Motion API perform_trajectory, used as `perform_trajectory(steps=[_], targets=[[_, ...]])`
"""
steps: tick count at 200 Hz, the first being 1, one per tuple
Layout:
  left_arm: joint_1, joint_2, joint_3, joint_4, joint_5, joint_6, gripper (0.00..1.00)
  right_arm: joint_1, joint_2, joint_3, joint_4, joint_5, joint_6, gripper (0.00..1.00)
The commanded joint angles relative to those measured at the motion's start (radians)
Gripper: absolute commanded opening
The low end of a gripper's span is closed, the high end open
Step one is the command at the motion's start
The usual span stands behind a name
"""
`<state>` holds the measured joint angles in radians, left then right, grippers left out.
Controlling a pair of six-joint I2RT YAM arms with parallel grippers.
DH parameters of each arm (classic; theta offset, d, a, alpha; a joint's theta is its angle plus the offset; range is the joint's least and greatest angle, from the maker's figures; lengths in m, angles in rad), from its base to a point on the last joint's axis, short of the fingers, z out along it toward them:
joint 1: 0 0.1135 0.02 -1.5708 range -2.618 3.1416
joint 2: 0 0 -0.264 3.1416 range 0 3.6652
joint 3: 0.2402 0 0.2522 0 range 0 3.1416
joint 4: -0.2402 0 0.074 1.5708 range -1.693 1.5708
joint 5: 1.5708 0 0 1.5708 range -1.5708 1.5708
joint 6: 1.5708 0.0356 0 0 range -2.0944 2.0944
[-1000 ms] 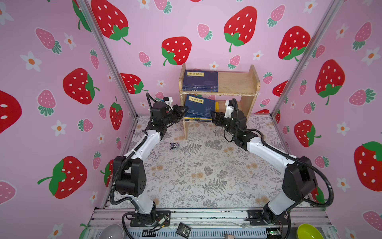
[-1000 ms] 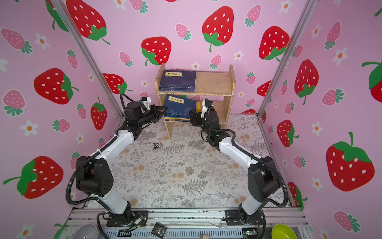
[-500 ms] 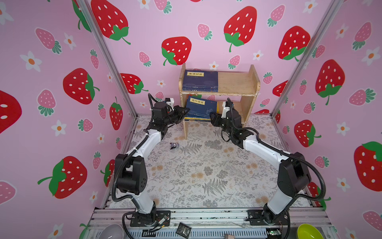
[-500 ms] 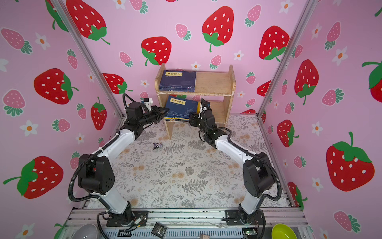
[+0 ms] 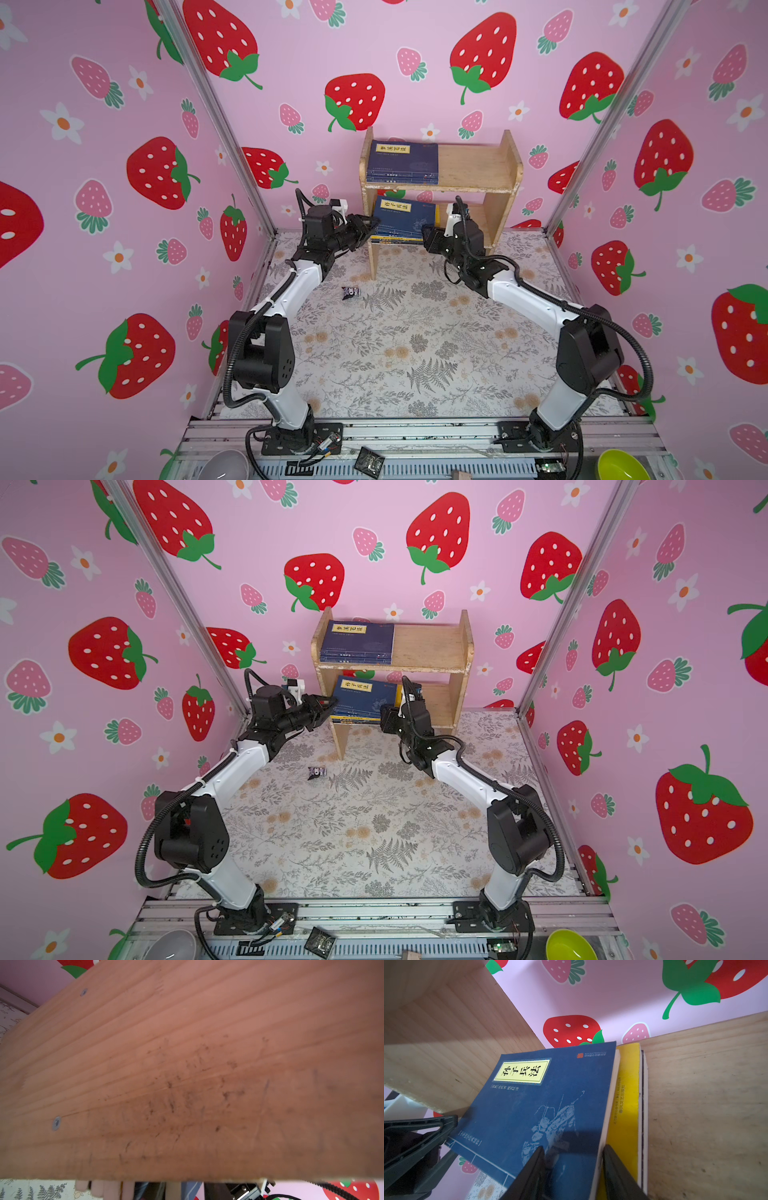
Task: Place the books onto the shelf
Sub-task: 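Push the blue book deeper into the lower shelf with both grippers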
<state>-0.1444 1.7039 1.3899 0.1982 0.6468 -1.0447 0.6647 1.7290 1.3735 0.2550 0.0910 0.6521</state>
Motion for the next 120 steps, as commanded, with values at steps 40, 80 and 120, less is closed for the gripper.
perform_trajectory(steps=[40,80,120], targets=[[0.06,-0.072,0.005,-0.104,-0.12,0.064,0.38,0.007,0.025,0.032,-0.025,0.007,-0.012,0.47],[0.098,-0.073,0.052,-0.196,-0.139,0.131,0.44,0.009,0.022,0.025,-0.025,0.011,-0.011,0.47],[0.097,-0.101,-0.015,-0.129,-0.019,0.276,0.44,0.008,0.018,0.025,-0.023,0.011,-0.015,0.49]])
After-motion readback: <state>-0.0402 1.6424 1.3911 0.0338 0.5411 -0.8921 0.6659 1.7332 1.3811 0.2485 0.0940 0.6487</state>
